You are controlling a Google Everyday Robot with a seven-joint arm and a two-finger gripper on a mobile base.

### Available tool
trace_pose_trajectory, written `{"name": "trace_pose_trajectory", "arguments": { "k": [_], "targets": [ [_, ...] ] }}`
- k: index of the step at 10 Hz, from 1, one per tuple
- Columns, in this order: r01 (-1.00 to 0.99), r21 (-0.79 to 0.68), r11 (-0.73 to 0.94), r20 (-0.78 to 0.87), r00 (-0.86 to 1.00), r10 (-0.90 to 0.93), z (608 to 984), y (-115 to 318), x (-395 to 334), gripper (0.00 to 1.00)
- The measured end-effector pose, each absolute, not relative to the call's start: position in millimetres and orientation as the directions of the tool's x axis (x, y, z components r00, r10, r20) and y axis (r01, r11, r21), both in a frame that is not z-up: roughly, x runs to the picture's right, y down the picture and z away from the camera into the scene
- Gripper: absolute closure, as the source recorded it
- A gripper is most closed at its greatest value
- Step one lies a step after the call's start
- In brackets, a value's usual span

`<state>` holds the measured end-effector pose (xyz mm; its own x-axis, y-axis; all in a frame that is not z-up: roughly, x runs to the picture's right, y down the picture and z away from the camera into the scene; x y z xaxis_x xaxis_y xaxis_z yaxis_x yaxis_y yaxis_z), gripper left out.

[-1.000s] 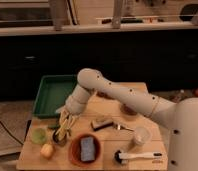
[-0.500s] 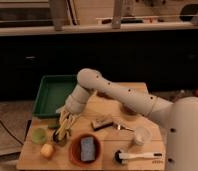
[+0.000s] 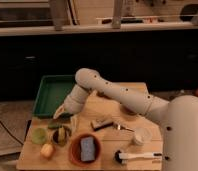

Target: Place banana in metal cup

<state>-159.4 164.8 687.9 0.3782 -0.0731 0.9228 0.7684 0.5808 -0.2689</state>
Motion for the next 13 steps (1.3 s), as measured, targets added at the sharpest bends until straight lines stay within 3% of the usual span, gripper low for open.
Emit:
{"name": "trace_pose_trajectory", "arguments": {
  "k": [13],
  "targets": [
    [0.783, -0.246, 0.571, 0.932, 0.354, -0.085, 684.0, 162.3, -161.5, 0.2]
  ]
}}
